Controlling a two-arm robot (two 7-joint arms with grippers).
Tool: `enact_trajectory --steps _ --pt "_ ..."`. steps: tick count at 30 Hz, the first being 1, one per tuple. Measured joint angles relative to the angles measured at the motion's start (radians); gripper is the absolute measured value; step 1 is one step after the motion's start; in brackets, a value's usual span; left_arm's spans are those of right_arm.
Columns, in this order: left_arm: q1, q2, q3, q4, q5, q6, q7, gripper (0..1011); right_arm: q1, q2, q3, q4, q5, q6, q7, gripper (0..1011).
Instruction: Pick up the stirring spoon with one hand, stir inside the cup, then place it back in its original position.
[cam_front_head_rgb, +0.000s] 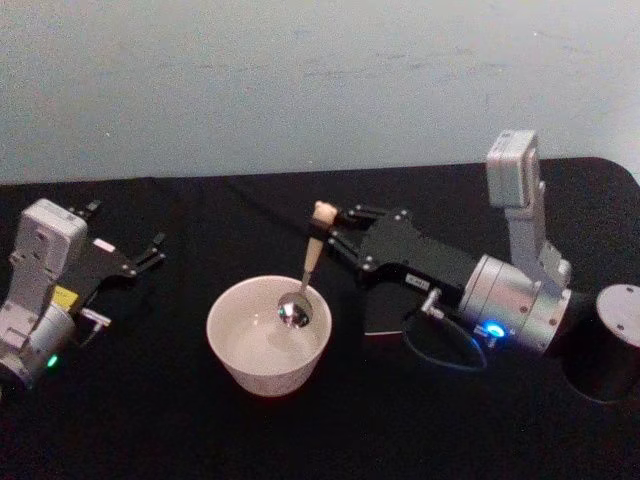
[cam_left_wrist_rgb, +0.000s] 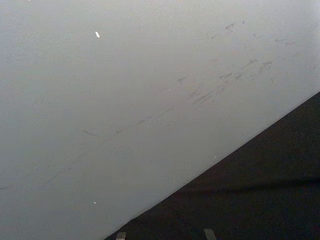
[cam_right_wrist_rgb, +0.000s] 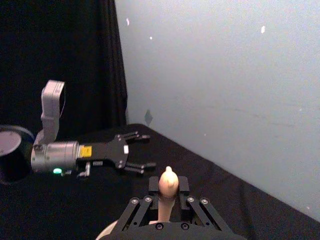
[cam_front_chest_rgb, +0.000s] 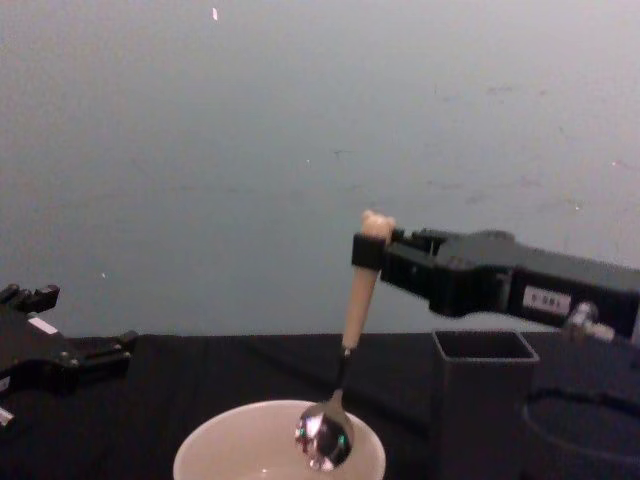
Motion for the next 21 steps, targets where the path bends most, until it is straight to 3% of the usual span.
enact_trajectory --steps 11,21 --pt "0.000 0.000 0.000 0.000 0.000 0.000 0.000 1001 -0.005 -0.014 -0.032 0.022 -0.058 0.000 0.014 223" --pt "0.000 0.000 0.000 0.000 0.000 0.000 0.000 1001 0.008 -0.050 -0.074 0.048 -0.101 0.011 0.030 223"
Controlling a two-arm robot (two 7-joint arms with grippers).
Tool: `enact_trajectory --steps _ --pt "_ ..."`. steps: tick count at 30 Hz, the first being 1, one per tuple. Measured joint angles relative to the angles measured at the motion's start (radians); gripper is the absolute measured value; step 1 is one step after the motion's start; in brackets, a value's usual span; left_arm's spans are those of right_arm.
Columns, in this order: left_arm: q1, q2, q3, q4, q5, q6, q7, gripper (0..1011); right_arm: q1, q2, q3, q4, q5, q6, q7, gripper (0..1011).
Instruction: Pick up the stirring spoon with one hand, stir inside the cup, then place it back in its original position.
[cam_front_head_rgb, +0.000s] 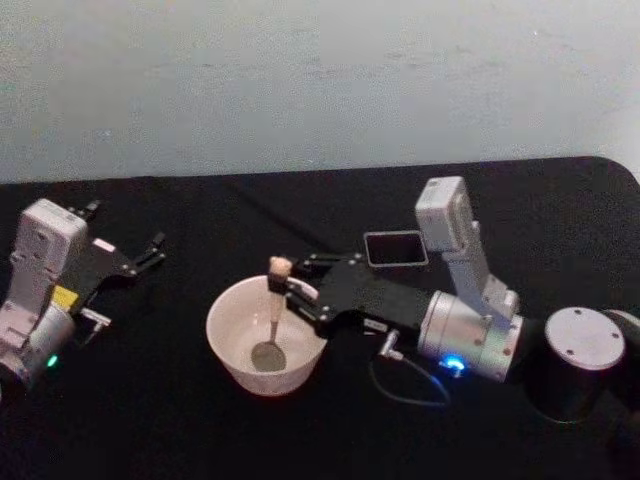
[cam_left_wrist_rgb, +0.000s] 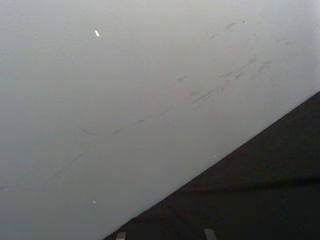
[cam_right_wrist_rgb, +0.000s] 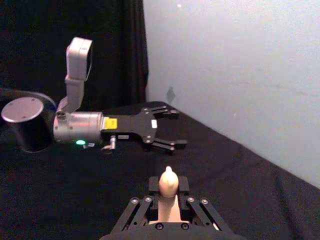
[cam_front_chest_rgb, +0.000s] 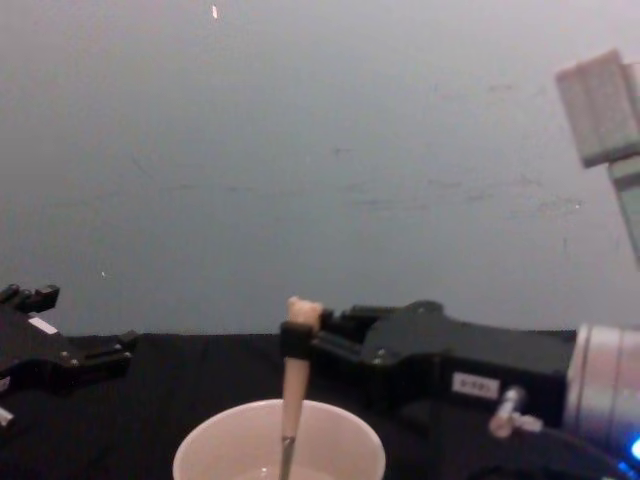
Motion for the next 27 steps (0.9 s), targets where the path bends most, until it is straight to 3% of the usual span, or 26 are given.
enact_trajectory --steps 6,12,21,27 --pt "0.000 0.000 0.000 0.000 0.000 0.000 0.000 1001 0.012 -0.022 -0.022 0.018 -0.029 0.006 0.000 223" --pt "0.000 0.000 0.000 0.000 0.000 0.000 0.000 1001 0.043 -0.068 -0.031 0.063 -0.051 0.012 -0.014 223" --pt "0.000 0.000 0.000 0.000 0.000 0.000 0.000 1001 0.094 -0.138 -0.024 0.156 -0.082 0.012 -0.057 223" --pt "0.000 0.000 0.000 0.000 0.000 0.000 0.000 1001 0.109 -0.157 -0.005 0.188 -0.091 0.018 -0.079 223"
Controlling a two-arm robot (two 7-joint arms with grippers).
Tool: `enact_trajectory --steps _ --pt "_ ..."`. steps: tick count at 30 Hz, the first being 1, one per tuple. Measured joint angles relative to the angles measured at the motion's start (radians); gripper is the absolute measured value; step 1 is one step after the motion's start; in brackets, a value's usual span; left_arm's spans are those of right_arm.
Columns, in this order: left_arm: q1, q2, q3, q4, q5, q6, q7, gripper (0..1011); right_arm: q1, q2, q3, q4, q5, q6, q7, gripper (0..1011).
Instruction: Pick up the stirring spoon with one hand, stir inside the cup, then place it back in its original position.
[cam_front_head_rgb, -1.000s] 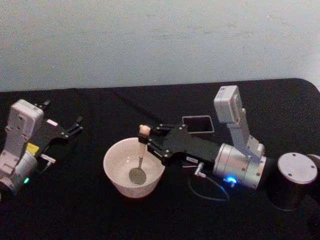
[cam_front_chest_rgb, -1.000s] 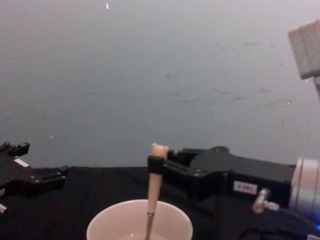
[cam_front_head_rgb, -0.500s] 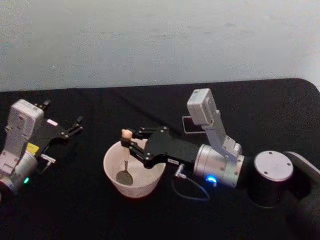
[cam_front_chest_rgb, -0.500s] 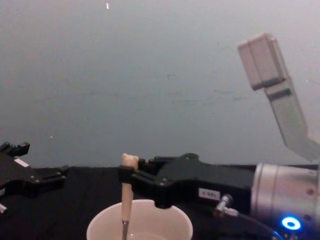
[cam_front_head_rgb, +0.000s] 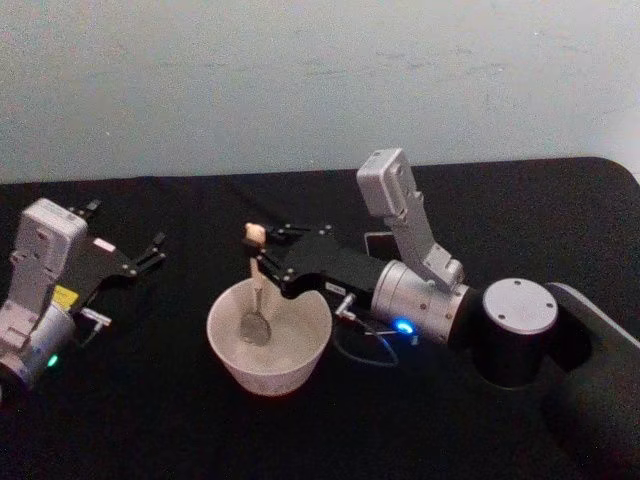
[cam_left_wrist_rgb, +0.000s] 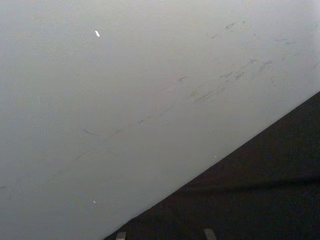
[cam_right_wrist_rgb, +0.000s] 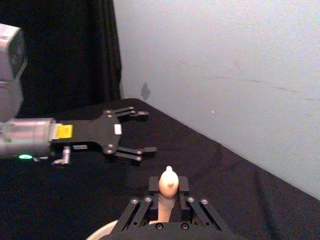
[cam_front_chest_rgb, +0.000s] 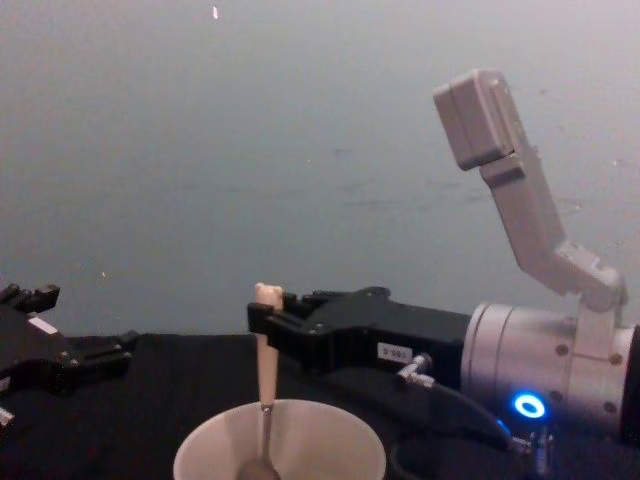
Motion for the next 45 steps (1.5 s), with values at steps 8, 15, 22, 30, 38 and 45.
enact_trajectory --steps 8,15,22,30,38,45 --pt "0.000 0.000 0.000 0.000 0.000 0.000 0.000 1001 -0.018 0.038 0.032 -0.031 -0.004 0.009 0.010 223" --pt "0.000 0.000 0.000 0.000 0.000 0.000 0.000 1002 -0.069 0.111 0.058 -0.116 0.030 0.029 0.048 223" --pt "0.000 0.000 0.000 0.000 0.000 0.000 0.000 1001 -0.118 0.179 0.067 -0.199 0.076 0.042 0.094 223" --pt "0.000 0.000 0.000 0.000 0.000 0.000 0.000 1001 -0.150 0.224 0.046 -0.271 0.121 0.056 0.132 223" --pt "0.000 0.000 0.000 0.000 0.000 0.000 0.000 1001 -0.122 0.185 0.007 -0.248 0.118 0.064 0.104 223" --pt "0.000 0.000 0.000 0.000 0.000 0.000 0.000 1001 -0.075 0.119 -0.015 -0.183 0.097 0.064 0.061 223"
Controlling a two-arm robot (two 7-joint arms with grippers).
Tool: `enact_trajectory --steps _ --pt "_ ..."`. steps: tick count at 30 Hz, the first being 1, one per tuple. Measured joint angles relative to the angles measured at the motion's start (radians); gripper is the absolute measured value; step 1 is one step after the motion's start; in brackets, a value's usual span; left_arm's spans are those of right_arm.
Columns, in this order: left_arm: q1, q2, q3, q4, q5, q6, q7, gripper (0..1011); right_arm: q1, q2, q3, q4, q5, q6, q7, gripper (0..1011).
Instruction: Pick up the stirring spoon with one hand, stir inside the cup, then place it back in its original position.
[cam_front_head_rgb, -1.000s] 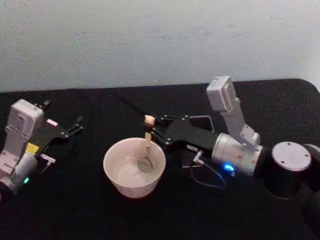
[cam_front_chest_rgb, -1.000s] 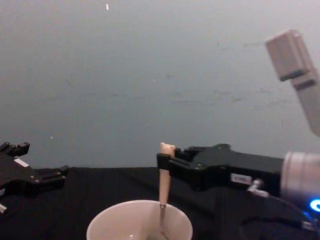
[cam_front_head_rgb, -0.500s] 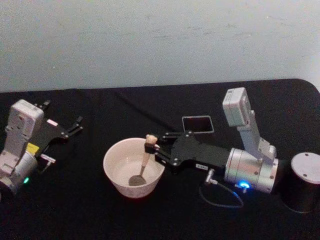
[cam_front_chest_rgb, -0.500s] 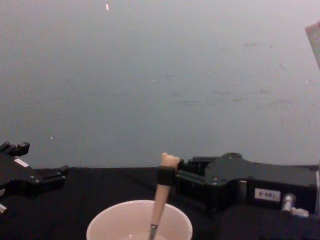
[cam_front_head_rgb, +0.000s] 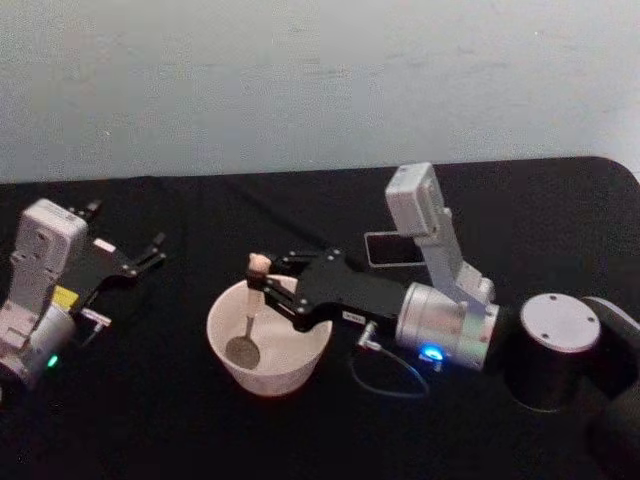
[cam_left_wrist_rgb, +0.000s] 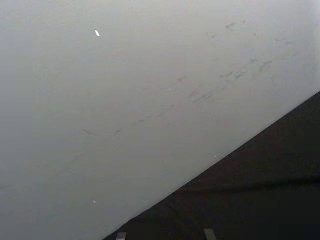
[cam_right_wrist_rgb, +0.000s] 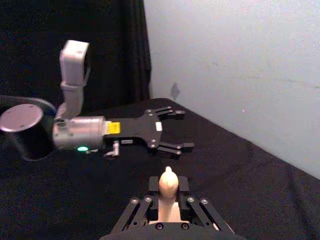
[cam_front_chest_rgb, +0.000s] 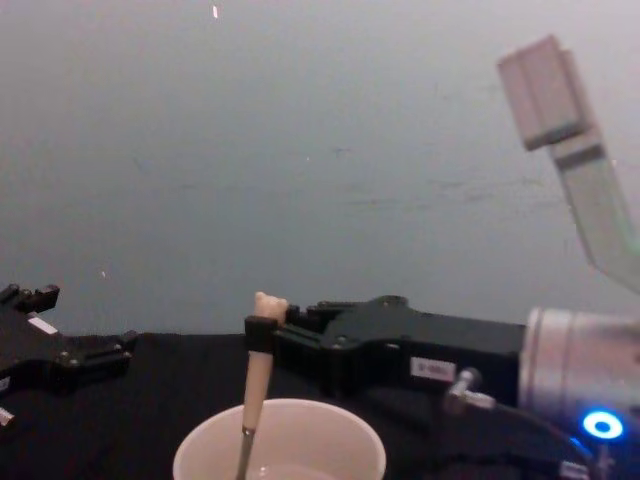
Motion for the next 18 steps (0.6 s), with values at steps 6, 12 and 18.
enact_trajectory --steps 6,12,18 --pt "0.000 0.000 0.000 0.000 0.000 0.000 0.000 1002 0.032 -0.040 -0.001 0.051 -0.020 -0.001 -0.033 223" --pt "0.000 0.000 0.000 0.000 0.000 0.000 0.000 1001 0.042 -0.045 0.015 0.071 -0.032 0.001 -0.048 223" --pt "0.000 0.000 0.000 0.000 0.000 0.000 0.000 1001 0.022 -0.007 0.044 0.030 -0.020 0.020 -0.047 223"
